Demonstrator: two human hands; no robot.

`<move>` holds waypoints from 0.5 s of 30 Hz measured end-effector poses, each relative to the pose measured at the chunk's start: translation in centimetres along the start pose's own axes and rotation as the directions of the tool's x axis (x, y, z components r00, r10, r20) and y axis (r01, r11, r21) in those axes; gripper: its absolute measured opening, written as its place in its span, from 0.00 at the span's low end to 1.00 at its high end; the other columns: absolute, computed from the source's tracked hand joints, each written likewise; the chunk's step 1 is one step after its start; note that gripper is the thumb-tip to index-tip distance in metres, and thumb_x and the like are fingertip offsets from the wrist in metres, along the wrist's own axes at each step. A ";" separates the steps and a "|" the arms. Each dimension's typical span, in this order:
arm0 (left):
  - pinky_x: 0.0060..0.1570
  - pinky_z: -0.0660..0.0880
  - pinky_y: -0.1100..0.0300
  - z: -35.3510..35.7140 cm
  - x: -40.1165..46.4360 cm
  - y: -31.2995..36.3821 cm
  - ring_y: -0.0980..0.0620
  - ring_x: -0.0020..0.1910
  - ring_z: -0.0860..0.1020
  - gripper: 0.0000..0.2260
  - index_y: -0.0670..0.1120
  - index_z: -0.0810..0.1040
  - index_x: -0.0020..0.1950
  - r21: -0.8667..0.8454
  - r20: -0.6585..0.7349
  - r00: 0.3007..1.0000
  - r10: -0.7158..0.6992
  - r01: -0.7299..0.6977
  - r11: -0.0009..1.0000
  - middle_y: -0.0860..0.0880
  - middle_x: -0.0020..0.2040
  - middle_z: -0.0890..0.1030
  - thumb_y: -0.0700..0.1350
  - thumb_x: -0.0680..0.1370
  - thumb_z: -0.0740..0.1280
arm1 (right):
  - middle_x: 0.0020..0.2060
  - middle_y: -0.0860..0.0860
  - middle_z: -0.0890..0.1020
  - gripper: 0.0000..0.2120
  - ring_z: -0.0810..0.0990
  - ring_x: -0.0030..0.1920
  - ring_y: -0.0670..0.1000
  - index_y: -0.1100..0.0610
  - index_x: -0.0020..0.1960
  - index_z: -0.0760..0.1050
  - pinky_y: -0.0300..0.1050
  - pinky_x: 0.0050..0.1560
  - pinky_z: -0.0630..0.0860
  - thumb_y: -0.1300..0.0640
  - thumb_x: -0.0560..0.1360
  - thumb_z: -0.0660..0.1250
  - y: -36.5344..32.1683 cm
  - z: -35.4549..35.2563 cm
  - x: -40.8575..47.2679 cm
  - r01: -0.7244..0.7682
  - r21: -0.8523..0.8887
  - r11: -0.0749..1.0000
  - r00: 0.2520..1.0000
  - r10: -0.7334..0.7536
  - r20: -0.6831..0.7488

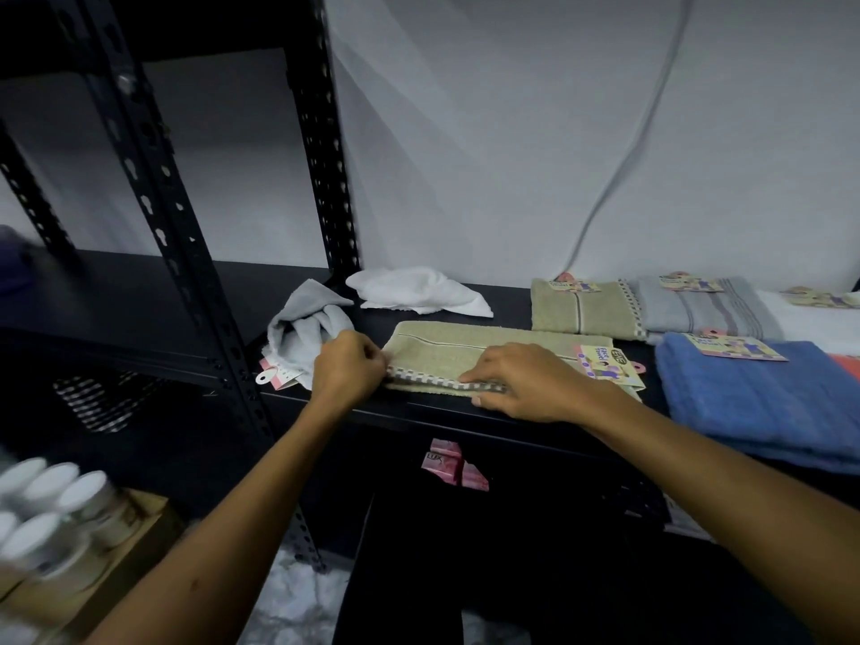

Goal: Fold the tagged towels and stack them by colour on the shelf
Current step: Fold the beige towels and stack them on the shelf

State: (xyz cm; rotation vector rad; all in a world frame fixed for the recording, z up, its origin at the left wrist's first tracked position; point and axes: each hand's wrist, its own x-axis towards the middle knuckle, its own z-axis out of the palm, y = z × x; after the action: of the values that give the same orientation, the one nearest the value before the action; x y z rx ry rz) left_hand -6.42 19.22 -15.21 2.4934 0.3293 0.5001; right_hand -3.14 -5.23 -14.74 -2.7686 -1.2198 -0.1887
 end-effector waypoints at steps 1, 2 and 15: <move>0.37 0.70 0.57 0.1 0.1 -0.1 0.47 0.37 0.78 0.11 0.42 0.82 0.38 -0.003 0.003 1.000 -0.003 0.004 1.000 0.47 0.34 0.81 0.45 0.78 0.68 | 0.58 0.47 0.79 0.18 0.76 0.59 0.51 0.43 0.68 0.74 0.47 0.53 0.73 0.44 0.79 0.63 0.1 -0.1 -0.1 0.016 -0.010 1.000 1.000 -0.016 0.007; 0.37 0.70 0.56 0.3 0.3 -0.2 0.45 0.37 0.78 0.11 0.42 0.80 0.38 -0.006 0.009 1.000 -0.004 0.004 1.000 0.46 0.34 0.80 0.45 0.78 0.67 | 0.58 0.47 0.79 0.18 0.76 0.58 0.51 0.42 0.69 0.73 0.47 0.52 0.73 0.44 0.79 0.63 0.3 -0.1 -0.3 0.030 -0.017 0.999 0.999 -0.029 0.012; 0.42 0.74 0.54 0.2 -0.3 -1.5 0.47 0.43 0.78 0.08 0.45 0.77 0.51 -0.008 0.000 0.998 0.070 -0.070 0.998 0.51 0.40 0.80 0.37 0.73 0.65 | 0.59 0.43 0.81 0.14 0.78 0.58 0.44 0.48 0.61 0.80 0.47 0.61 0.74 0.46 0.77 0.68 1.0 -0.5 -1.0 -0.058 0.302 0.951 0.998 0.048 0.041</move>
State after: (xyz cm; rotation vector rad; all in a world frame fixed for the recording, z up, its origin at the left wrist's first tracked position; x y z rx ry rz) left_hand -6.81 20.20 -16.31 2.5043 0.2402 0.5278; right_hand -3.05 -6.71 -14.48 -2.5414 -1.0762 0.0471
